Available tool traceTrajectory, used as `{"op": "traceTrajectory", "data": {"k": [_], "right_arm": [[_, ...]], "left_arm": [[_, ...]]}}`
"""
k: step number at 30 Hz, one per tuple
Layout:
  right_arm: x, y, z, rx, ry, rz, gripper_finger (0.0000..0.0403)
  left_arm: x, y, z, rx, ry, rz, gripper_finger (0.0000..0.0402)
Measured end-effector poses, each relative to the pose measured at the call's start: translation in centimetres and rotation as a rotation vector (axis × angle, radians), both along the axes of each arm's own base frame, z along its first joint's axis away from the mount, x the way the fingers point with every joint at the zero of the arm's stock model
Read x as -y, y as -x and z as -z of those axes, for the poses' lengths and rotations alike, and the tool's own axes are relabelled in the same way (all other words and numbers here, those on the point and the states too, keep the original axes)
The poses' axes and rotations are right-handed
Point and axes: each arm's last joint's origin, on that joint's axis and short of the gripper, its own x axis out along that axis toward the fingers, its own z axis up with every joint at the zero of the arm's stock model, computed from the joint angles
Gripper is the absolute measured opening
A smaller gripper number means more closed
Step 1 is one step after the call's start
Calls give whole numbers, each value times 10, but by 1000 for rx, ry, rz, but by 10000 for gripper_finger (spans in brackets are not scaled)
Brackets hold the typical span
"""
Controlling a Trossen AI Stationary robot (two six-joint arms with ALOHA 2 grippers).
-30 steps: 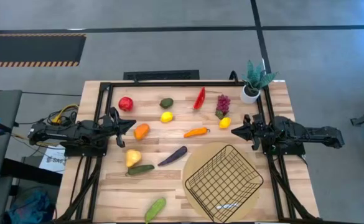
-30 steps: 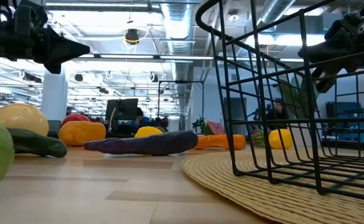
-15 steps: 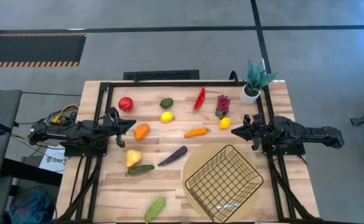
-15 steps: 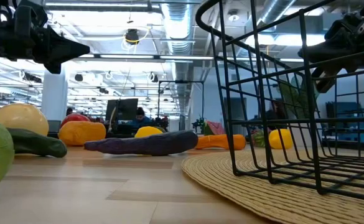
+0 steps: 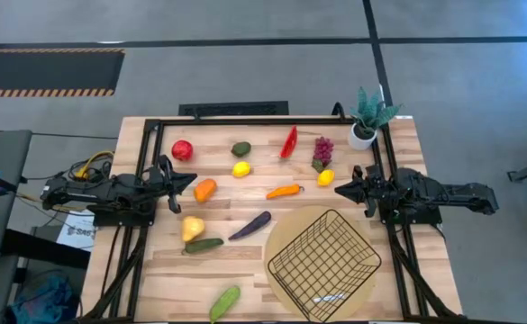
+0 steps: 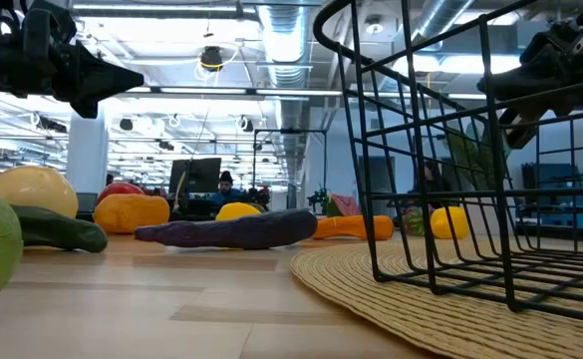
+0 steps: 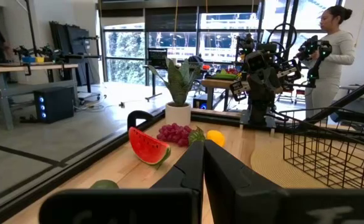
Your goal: Build produce basket
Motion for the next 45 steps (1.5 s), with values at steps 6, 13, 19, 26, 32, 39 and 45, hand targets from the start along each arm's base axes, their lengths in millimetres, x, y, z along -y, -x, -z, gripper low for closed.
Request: {"op": "traceTrajectory", "data": {"k": [6, 13, 19, 26, 32, 39, 45], "right_arm": [[0, 0, 0, 0, 0, 0, 42], [0, 0, 0, 0, 0, 11, 42], [1, 0, -1, 6, -15, 16, 42], [3, 0, -3, 36, -162, 70, 42], [3, 1, -9, 104, -293, 72, 42], [5, 5, -26, 296, -348, 107, 42], [7, 14, -52, 432, -247, 196, 49]], "left_arm": [[0, 0, 0, 1, 0, 0, 0], [-1, 0, 0, 119, 338, 7, 0], [-1, 0, 0, 231, 655, 34, 0], [-1, 0, 0, 241, 682, 37, 0], [0, 0, 0, 245, 697, 44, 0], [0, 1, -8, 282, 643, 63, 1], [0, 6, -29, 319, 578, 108, 51]]}}
